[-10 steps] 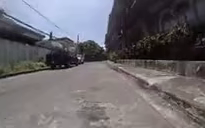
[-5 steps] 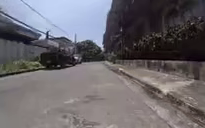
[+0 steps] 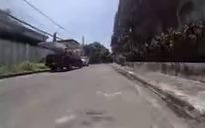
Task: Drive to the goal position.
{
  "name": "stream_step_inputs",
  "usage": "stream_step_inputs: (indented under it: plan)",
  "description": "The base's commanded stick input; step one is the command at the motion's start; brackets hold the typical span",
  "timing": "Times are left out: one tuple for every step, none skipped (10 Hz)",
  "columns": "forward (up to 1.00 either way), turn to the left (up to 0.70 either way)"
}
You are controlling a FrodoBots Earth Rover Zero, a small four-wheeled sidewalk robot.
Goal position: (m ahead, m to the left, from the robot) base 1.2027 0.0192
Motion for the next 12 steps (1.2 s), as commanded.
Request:
stream_step_inputs:
  plan:
    - [1.0, 0.11]
    - [1.0, 0.11]
    - [1.0, 0.11]
    - [1.0, 0.11]
    - [1.0, 0.11]
    - [1.0, -0.18]
    - [1.0, -0.19]
    - [1.0, -0.02]
    - [1.0, 0.11]
    - [1.0, 0.11]
    - [1.0, 0.11]
    - [1.0, 0.11]
